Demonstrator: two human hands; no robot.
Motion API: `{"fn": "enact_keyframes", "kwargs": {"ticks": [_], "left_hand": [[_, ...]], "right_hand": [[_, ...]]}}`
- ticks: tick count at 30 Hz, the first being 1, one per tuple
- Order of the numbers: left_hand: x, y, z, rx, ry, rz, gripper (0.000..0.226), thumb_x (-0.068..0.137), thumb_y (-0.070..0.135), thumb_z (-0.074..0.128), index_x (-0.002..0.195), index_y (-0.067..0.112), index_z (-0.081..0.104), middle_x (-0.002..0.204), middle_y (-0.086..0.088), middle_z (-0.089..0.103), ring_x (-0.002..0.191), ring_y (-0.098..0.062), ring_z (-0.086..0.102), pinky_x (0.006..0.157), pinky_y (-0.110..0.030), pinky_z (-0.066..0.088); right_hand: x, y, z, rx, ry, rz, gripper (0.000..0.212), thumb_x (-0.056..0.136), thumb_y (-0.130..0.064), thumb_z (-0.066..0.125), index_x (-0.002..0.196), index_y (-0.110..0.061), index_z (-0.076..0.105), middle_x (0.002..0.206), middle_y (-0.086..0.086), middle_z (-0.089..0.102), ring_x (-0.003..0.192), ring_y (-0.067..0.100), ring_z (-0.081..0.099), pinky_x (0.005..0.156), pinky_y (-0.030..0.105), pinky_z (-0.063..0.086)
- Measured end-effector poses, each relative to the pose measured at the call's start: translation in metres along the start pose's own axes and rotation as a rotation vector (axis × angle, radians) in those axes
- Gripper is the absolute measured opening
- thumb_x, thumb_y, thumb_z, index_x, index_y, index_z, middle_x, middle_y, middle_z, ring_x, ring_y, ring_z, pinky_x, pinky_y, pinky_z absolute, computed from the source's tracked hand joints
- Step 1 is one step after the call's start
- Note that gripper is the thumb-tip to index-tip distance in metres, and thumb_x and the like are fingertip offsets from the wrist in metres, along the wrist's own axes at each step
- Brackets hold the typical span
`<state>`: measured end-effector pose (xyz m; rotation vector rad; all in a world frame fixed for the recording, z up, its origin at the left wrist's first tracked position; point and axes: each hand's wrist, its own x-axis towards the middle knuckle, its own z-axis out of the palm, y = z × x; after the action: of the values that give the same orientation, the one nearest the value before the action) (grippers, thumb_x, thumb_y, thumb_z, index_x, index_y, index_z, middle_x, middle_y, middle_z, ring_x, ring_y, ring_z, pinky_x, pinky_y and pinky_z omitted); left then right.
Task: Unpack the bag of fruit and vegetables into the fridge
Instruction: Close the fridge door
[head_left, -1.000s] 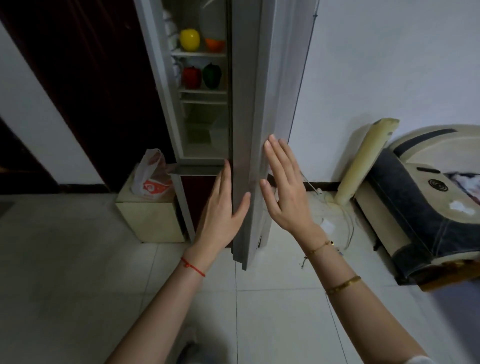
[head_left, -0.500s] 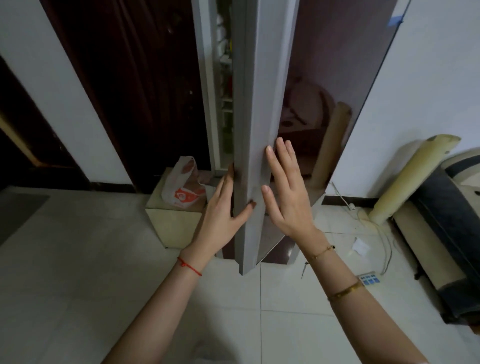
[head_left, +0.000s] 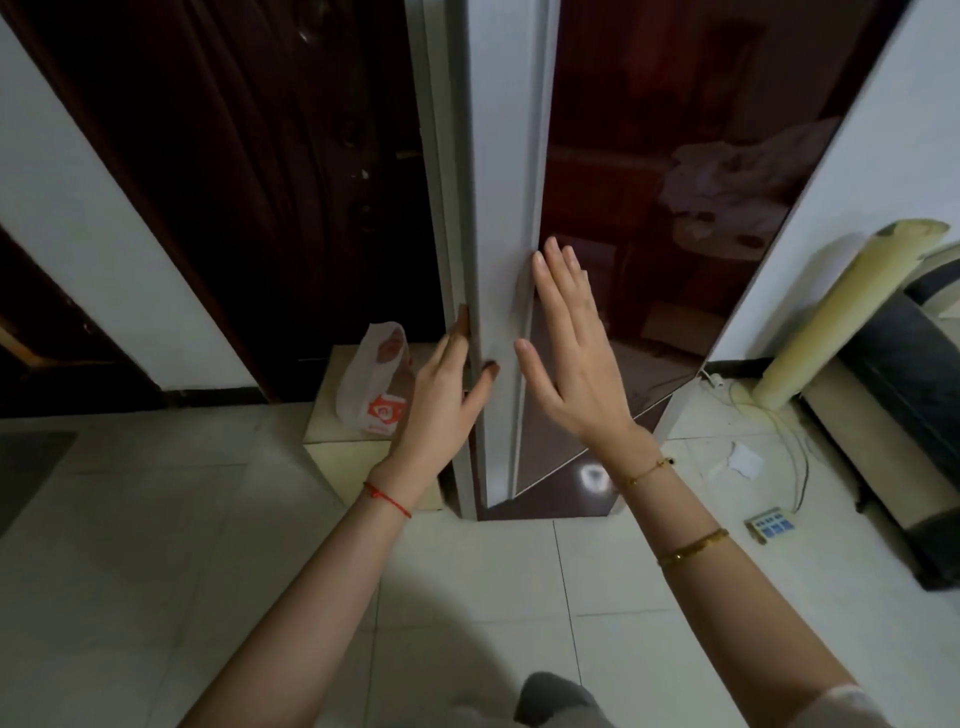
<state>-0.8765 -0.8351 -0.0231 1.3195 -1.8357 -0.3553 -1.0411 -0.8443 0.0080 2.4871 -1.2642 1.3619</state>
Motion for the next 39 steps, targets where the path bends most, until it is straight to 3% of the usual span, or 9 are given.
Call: {"fn": "enact_keyframes", "kwargs": {"ticks": [3,8,10,13,16,18,25,33,39], "left_hand": [[0.019,-0.016,-0.007,0.012,0.013,0.010,0.053,0.094,0.020,0.059,0.142,0.005,0.042,0.141,-0.011,0.049,0.126,-0.015,0.045,0.104,-0.012,0.030],[0.046,-0.052,-0.010,-0.016,0.005,-0.006,0.047,0.096,0.027,0.053,0.139,0.011,0.045,0.139,-0.005,0.052,0.124,-0.016,0.052,0.103,-0.029,0.046],[0.057,-0.063,-0.011,-0.009,0.030,0.004,0.042,0.096,0.027,0.053,0.135,0.010,0.050,0.133,-0.004,0.056,0.120,-0.014,0.054,0.100,-0.026,0.046],[0.074,-0.077,-0.014,0.005,0.053,-0.004,0.032,0.095,0.022,0.056,0.123,0.007,0.058,0.120,-0.004,0.062,0.104,-0.012,0.059,0.088,-0.012,0.042],[0.091,-0.091,-0.016,0.044,0.047,-0.030,0.027,0.095,0.024,0.056,0.116,0.010,0.062,0.105,0.001,0.061,0.074,-0.001,0.054,0.070,-0.011,0.038],[0.102,-0.099,-0.016,0.069,0.055,-0.047,0.027,0.094,0.027,0.056,0.117,0.013,0.063,0.100,0.006,0.059,0.068,0.001,0.053,0.065,-0.011,0.039],[0.136,-0.118,-0.013,0.046,0.147,-0.080,0.035,0.091,0.023,0.063,0.125,0.011,0.062,0.112,0.000,0.065,0.099,-0.006,0.061,0.081,0.001,0.040],[0.171,-0.138,-0.006,0.029,0.179,-0.107,0.040,0.090,0.026,0.065,0.126,0.010,0.061,0.110,-0.003,0.066,0.099,-0.012,0.062,0.080,-0.025,0.056],[0.193,-0.153,-0.004,0.083,0.139,-0.125,0.045,0.089,0.030,0.066,0.127,0.009,0.060,0.110,-0.005,0.067,0.100,-0.014,0.063,0.080,-0.011,0.042]], "right_hand": [[0.017,0.001,0.018,-0.023,-0.007,0.022,0.064,0.099,-0.013,0.052,0.152,0.003,0.020,0.163,0.018,0.014,0.153,0.029,0.007,0.124,0.050,0.011],[0.043,0.012,0.045,-0.077,-0.006,0.022,0.060,0.101,-0.011,0.047,0.153,0.003,0.020,0.162,0.018,0.014,0.153,0.029,0.007,0.124,0.050,0.012],[0.053,0.016,0.056,-0.086,-0.004,0.021,0.058,0.102,-0.011,0.046,0.152,0.003,0.021,0.162,0.018,0.015,0.153,0.030,0.008,0.124,0.050,0.013],[0.068,0.024,0.070,-0.097,-0.008,0.013,0.057,0.103,-0.012,0.045,0.153,0.002,0.021,0.163,0.017,0.014,0.153,0.030,0.008,0.124,0.049,0.013],[0.082,0.034,0.082,-0.093,-0.020,0.005,0.057,0.102,-0.012,0.045,0.153,0.002,0.021,0.163,0.017,0.014,0.153,0.029,0.008,0.124,0.048,0.013],[0.091,0.040,0.088,-0.086,-0.020,0.004,0.058,0.102,-0.010,0.046,0.152,0.002,0.022,0.162,0.017,0.014,0.153,0.029,0.008,0.125,0.048,0.012],[0.120,0.064,0.112,-0.074,-0.042,-0.014,0.058,0.101,-0.010,0.047,0.152,0.002,0.022,0.163,0.015,0.011,0.153,0.026,0.005,0.125,0.047,0.013],[0.146,0.082,0.132,-0.132,-0.054,0.003,0.059,0.101,-0.010,0.047,0.153,0.000,0.021,0.164,0.012,0.009,0.153,0.024,0.004,0.124,0.046,0.014],[0.166,0.088,0.142,-0.175,-0.074,0.054,0.061,0.100,-0.008,0.047,0.155,-0.003,0.019,0.164,0.010,0.009,0.154,0.021,0.002,0.125,0.043,0.013]]}}
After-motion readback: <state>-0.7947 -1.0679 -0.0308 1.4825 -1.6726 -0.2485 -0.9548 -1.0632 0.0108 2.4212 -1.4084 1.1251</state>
